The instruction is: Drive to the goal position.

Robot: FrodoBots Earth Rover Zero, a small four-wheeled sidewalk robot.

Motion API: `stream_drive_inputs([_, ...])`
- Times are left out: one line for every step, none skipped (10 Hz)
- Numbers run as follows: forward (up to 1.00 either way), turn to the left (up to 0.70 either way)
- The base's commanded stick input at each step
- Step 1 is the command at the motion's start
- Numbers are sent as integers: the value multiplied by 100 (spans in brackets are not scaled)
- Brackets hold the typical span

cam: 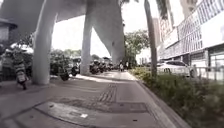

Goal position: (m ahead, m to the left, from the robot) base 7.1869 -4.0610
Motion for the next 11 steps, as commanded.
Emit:
stream_drive_inputs([45,-25])
stream_drive_inputs([45,-15])
stream_drive_inputs([45,0])
stream_drive_inputs([45,0])
stream_drive_inputs([45,0])
stream_drive_inputs([45,0])
stream_drive_inputs([45,0])
stream_drive_inputs([45,0])
stream_drive_inputs([45,0])
stream_drive_inputs([45,0])
stream_drive_inputs([45,0])
